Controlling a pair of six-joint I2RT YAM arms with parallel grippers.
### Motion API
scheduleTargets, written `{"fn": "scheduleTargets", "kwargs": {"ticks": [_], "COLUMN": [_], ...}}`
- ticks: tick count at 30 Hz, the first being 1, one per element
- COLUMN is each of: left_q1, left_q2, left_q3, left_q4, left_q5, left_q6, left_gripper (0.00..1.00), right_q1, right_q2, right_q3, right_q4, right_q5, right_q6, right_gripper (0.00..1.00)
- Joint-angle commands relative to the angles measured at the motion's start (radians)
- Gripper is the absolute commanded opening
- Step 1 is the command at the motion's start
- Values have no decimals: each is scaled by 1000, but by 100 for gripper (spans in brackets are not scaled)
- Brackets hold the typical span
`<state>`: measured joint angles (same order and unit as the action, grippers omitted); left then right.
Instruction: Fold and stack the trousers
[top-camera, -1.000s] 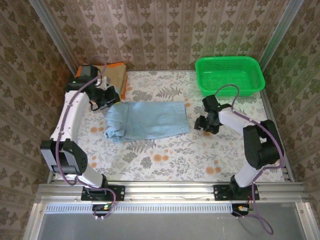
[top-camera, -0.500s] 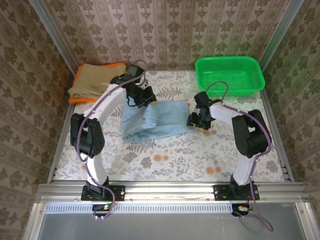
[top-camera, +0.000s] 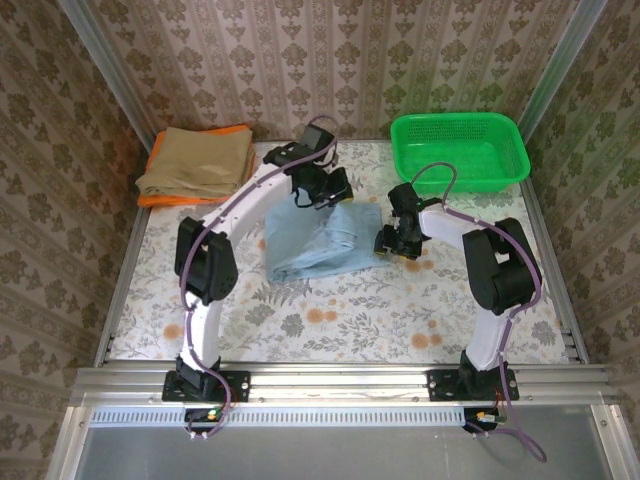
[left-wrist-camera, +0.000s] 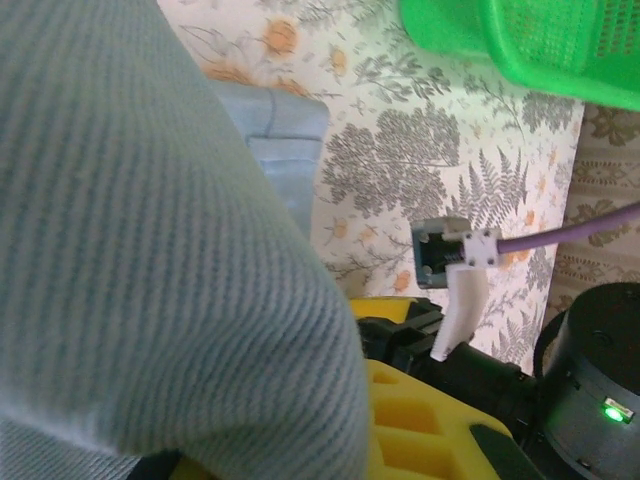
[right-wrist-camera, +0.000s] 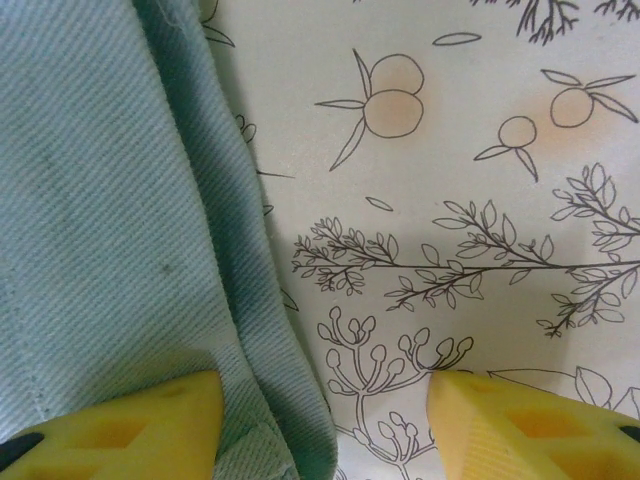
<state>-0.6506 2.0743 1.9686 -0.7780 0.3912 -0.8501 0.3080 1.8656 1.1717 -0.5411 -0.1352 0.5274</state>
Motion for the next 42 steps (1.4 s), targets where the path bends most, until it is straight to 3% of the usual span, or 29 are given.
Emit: {"fn": "scheduleTargets", "kwargs": {"ticks": [1,15,17,18,19,20,21,22,23,24,29,34,37,40,42], "left_q1": [-27,-117,-117,-115,-109,-101,-96,-92,-88,-83,-18,79,152,239,283], "left_q2": [42,245,254,247,238,235,229,214,197,179,33,-165,-282,-363,-388], "left_q3": [55,216,218,200,179,162,152,141,141,145,108,-70,-236,-400,-488], "left_q4": [0,-25,-47,-43,-21,6,27,40,51,51,51,62,58,57,59], "left_q5": [6,55,20,1,10,44,58,55,59,55,53,32,15,16,27], "left_q6": [-16,-27,-21,-19,-20,-20,-20,-15,3,15,74,135,209,307,344], "left_gripper": [0,0,0,11,41,53,57,70,90,99,100,100,100,100,100], "right_q1": [11,11,11,10,8,5,1,-4,-14,-23,-70,-78,-78,-76,-76], "right_q2": [62,73,64,55,39,16,-9,-40,-78,-115,-320,-447,-467,-370,-297], "right_q3": [-9,-26,-30,-31,-35,-40,-44,-52,-56,-59,-102,-82,-72,-30,-22], "right_q4": [56,78,76,72,65,53,44,31,14,-19,-120,-214,-158,-89,-25], "right_q5": [-12,-22,-23,-22,-17,-11,-6,6,16,32,149,238,109,-127,-174], "right_q6": [5,22,22,21,18,18,16,16,16,14,3,-19,-26,-30,-11], "right_gripper": [59,59,59,59,59,60,61,61,62,62,65,65,69,71,72]}}
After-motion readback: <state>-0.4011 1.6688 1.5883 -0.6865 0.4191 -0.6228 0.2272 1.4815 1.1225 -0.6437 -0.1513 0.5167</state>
